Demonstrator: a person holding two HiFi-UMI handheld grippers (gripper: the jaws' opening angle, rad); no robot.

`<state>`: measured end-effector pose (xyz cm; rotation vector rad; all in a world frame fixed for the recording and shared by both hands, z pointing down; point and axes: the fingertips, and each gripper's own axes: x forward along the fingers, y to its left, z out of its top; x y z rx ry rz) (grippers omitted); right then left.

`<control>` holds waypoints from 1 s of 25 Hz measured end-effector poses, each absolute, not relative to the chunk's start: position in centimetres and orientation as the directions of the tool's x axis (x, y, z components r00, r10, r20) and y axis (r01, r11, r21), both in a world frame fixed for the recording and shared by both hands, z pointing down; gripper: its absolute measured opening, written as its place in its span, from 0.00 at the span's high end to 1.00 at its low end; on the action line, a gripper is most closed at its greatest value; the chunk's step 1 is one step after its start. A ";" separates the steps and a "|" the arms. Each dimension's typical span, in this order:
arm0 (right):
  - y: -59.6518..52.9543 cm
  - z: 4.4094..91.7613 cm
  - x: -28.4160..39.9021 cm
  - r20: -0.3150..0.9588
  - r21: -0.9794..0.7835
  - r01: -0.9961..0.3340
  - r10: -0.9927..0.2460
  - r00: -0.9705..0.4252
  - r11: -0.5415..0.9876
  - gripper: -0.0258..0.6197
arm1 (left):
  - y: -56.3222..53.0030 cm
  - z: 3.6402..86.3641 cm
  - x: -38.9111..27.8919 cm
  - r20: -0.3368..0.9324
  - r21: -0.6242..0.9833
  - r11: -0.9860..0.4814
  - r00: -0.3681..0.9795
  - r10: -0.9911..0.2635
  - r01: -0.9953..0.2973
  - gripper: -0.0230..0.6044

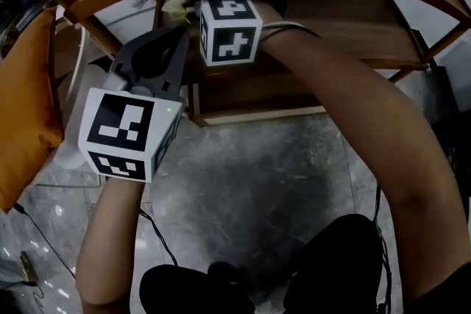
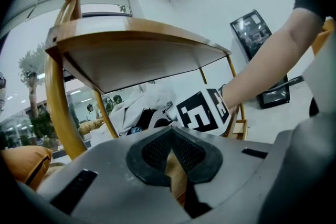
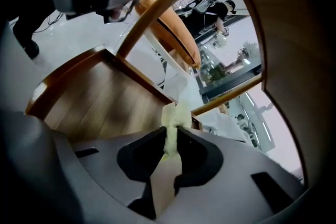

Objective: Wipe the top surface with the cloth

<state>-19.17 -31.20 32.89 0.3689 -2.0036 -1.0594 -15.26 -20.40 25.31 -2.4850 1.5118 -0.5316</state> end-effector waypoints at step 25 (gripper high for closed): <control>-32.7 33.8 -22.5 0.528 0.831 0.223 -0.593 -0.608 0.510 0.86 | -19.6 27.8 -18.2 0.146 -0.228 -0.435 0.411 -0.900 -0.871 0.94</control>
